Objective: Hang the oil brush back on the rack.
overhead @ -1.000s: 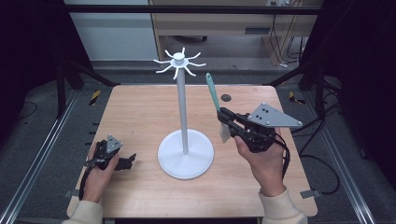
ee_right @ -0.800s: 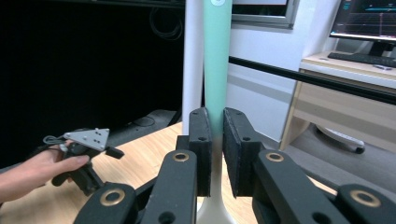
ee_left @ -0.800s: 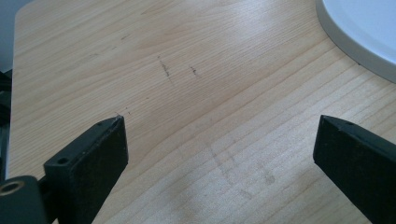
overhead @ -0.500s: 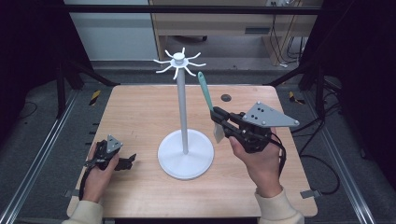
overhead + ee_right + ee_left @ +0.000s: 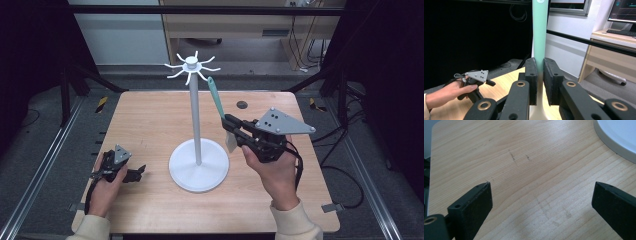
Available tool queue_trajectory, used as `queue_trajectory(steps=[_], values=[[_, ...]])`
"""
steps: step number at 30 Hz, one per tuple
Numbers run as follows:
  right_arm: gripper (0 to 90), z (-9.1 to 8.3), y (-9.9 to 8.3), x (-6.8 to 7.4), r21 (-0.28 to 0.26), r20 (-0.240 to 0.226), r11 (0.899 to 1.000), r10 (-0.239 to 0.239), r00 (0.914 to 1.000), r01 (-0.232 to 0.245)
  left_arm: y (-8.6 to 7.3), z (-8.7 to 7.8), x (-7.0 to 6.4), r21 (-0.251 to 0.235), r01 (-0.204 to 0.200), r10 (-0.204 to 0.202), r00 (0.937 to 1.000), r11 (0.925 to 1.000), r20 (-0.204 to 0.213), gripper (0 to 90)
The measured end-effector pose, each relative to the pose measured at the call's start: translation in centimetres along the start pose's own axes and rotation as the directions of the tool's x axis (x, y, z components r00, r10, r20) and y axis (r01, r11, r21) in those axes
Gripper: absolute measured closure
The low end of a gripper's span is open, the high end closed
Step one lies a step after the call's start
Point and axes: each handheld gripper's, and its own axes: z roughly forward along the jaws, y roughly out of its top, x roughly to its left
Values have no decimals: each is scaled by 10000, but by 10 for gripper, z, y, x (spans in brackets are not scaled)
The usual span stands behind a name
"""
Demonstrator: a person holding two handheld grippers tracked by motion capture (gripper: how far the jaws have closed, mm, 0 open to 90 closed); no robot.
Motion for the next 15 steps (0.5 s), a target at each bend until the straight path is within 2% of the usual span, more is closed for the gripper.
queue_trajectory(steps=[15], values=[[821, 10, 3, 2, 233, 47, 9997, -3, 10000, 2, 0, 0, 0, 4, -5, 5, 10000, 10000, 7, 27]])
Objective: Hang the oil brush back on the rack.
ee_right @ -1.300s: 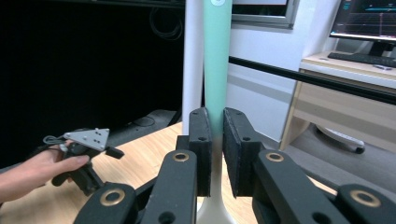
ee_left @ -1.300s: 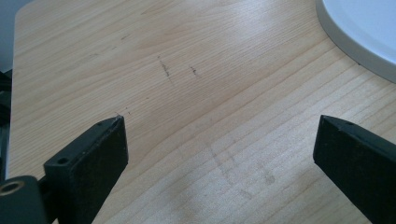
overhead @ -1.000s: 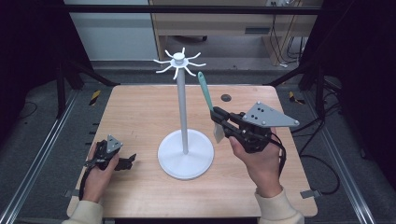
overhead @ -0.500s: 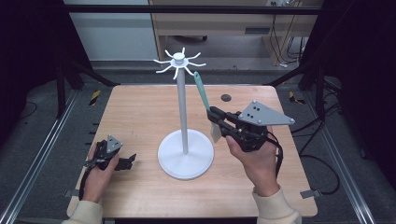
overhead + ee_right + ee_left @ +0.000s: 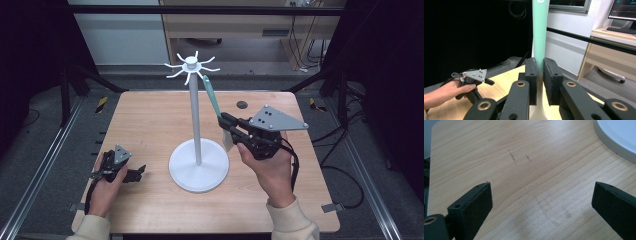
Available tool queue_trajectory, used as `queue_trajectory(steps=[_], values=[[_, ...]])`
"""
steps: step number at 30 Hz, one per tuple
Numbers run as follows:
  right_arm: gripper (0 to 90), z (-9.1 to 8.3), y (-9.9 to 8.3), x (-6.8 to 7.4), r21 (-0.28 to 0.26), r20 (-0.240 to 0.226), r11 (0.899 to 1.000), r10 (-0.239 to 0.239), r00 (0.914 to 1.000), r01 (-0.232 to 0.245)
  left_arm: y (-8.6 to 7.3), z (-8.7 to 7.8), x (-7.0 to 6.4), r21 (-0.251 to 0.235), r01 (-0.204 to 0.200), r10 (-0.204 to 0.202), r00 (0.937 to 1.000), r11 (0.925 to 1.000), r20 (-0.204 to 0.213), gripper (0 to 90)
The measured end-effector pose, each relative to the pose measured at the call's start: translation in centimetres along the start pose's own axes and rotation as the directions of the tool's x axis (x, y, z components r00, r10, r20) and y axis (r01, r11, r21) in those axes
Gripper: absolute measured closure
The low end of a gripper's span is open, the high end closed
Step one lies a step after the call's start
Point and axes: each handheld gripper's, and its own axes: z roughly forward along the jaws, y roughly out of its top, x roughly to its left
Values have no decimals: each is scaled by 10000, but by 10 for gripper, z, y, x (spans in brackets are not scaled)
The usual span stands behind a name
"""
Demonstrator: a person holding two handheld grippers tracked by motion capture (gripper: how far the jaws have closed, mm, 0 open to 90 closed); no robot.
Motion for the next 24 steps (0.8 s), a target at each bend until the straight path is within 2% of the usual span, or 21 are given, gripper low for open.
queue_trajectory(steps=[12, 24], values=[[821, 9, 1, 2, 141, 70, 9999, 13, 10000, -14, 0, 0, 0, 43, -30, 30, 10000, 10000, 20, 27], [822, 18, -1, 3, 310, 378, 9994, -134, 9992, 122, 0, 0, 0, 65, -31, 31, 10000, 10000, -11, 27]])
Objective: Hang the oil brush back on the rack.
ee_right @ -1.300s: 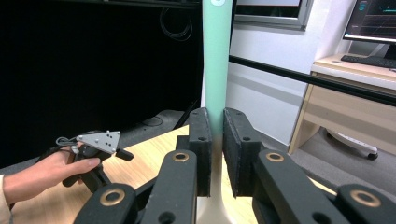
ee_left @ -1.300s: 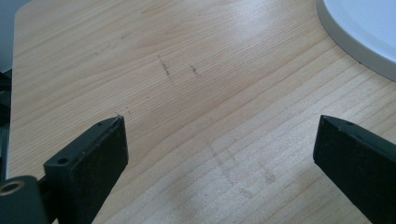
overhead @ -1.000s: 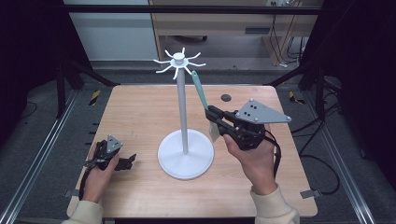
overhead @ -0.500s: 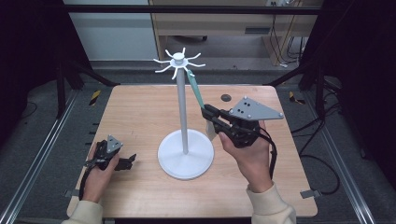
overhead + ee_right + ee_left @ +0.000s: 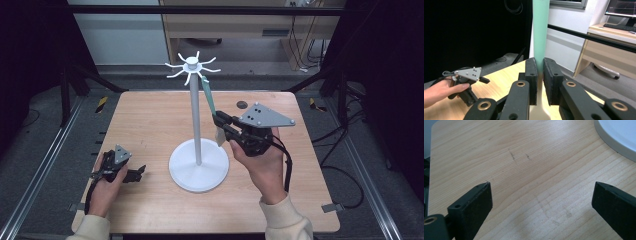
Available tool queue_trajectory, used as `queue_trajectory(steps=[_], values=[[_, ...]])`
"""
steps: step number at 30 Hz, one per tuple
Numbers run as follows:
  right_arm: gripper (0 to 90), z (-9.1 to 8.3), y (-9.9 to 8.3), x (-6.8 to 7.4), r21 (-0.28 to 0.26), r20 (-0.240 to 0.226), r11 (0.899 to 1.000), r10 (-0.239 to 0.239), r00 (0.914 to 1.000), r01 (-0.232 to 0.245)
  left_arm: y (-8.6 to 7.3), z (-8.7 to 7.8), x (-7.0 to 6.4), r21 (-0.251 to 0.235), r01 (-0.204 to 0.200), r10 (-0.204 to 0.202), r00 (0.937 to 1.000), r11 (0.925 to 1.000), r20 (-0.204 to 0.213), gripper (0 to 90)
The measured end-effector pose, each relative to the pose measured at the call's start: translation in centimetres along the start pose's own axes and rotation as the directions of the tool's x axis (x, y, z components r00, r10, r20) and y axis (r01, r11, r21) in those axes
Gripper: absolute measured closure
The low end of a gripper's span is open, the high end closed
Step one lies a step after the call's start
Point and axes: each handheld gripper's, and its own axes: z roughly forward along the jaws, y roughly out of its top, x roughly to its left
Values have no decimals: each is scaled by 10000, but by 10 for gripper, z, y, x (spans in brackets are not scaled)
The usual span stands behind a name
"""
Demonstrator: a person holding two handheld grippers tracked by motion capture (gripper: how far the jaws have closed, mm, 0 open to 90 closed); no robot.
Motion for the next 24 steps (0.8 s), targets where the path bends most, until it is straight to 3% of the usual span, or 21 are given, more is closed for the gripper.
queue_trajectory(steps=[24], values=[[816, 2, -1, 2, -86, -81, 10000, 15, 10000, -16, 0, 0, 0, -44, 57, -57, 10000, 10000, -30, 27]])
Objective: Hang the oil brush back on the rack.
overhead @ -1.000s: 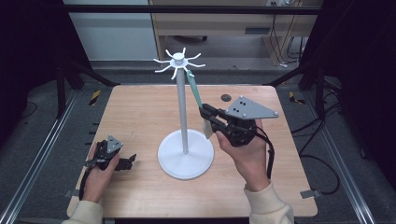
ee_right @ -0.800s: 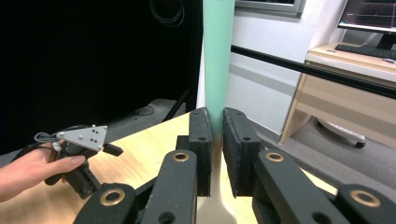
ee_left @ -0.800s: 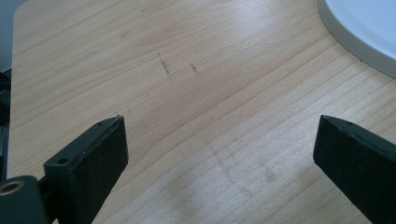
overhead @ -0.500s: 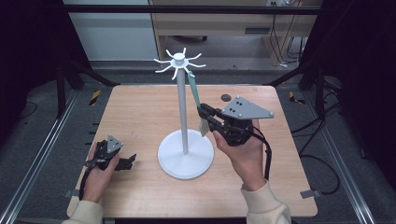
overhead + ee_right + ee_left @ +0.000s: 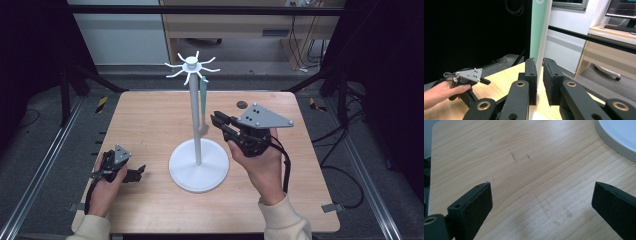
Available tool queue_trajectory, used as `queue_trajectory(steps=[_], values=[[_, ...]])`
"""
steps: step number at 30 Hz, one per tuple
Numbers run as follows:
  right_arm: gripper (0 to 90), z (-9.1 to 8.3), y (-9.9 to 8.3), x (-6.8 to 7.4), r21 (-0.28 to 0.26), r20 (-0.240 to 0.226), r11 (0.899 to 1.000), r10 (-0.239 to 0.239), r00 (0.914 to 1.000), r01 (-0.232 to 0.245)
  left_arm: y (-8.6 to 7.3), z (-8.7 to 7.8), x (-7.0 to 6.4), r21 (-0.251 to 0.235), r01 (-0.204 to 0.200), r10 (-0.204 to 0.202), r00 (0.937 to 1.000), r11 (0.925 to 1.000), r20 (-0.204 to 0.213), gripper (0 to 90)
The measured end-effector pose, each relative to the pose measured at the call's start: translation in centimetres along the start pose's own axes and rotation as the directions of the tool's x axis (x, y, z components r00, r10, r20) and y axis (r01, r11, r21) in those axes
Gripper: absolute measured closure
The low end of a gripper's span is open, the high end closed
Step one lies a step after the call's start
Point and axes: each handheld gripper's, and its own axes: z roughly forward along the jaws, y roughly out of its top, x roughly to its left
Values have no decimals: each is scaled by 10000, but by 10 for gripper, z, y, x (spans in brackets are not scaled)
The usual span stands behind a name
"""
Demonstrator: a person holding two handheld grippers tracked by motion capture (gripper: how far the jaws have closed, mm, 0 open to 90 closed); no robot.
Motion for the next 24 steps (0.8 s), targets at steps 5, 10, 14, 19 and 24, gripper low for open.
queue_trajectory(steps=[5, 10, 14, 19, 24], values=[[816, -2, 0, 0, 5, 43, 10000, -58, 10000, 58, 0, 0, 0, 3, -5, 5, 10000, 10000, 2, 27], [814, -6, -1, -2, 6, 212, 9999, -118, 9997, 118, 0, 0, 0, 18, -19, 19, 10000, 10000, 0, 27], [797, -12, -4, -4, 35, 575, 9997, -237, 9981, 236, 0, 0, 0, 34, -33, 33, 10000, 10000, 6, 27], [729, -15, -7, -9, 256, 1035, 9991, -349, 9940, 324, 0, 0, 0, 44, -59, 59, 10000, 10000, 7, 27], [579, -12, -12, -13, 653, 1485, 9976, -344, 9883, 249, 0, 1, -1, 57, -84, 83, 10000, 9999, 29, 27]])
